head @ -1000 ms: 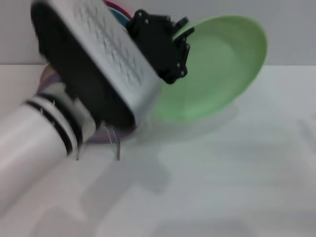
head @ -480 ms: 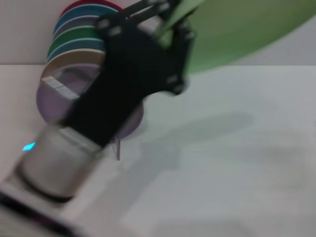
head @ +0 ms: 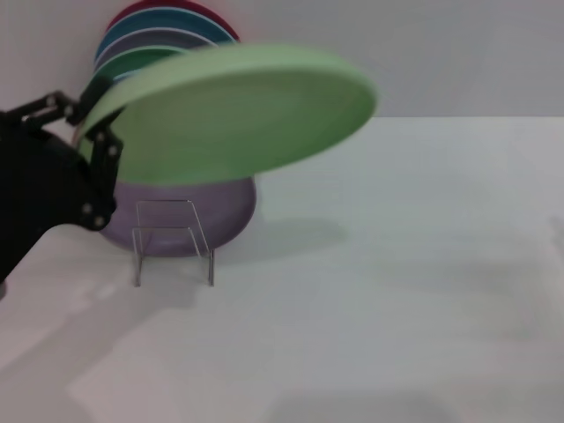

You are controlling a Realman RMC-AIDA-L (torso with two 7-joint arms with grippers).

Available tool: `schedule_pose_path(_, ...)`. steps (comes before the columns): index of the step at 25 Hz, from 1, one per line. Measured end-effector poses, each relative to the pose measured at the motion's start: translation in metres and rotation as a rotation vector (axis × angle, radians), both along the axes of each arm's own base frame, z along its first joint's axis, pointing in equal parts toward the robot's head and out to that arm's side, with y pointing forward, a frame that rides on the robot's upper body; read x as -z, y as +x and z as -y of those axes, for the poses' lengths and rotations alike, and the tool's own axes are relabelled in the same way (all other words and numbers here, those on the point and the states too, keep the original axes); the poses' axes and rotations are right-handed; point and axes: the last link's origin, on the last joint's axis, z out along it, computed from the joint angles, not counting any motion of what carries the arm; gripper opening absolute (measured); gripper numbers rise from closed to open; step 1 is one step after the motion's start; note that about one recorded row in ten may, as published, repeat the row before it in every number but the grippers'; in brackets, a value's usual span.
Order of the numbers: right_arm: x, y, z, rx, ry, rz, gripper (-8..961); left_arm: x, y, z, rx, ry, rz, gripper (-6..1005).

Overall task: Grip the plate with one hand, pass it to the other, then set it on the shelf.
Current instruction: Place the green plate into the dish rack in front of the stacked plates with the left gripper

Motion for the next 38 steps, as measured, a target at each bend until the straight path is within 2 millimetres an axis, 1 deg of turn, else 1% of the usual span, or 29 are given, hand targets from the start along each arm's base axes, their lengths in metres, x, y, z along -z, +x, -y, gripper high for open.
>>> schedule_pose_path(3, 0.002, -0.002, -0.001, -0.010, -0.008, 0.001, 550, -0.003, -0.010, -0.003, -0.027, 0.001, -0.057, 78)
schedule_pose_path(8, 0.005, -0.004, -0.001, -0.021, -0.025, 0.002, 551, -0.009, -0.019, -0.007, -0.049, 0.008, -0.105, 78)
schedule_pose_path(15, 0.012, -0.008, -0.005, -0.040, -0.051, -0.004, 553, -0.014, -0.025, -0.015, -0.075, 0.017, -0.156, 79)
schedule_pose_path(21, 0.013, -0.010, -0.003, -0.055, -0.046, 0.011, 555, -0.018, -0.028, -0.020, -0.086, 0.017, -0.190, 76)
schedule_pose_path(28, 0.014, -0.011, -0.003, -0.055, -0.040, 0.008, 557, -0.017, -0.035, -0.026, -0.135, 0.013, -0.242, 75)
schedule_pose_path(38, 0.015, -0.013, -0.008, -0.064, -0.041, 0.013, 559, -0.016, -0.042, -0.024, -0.164, 0.012, -0.253, 76)
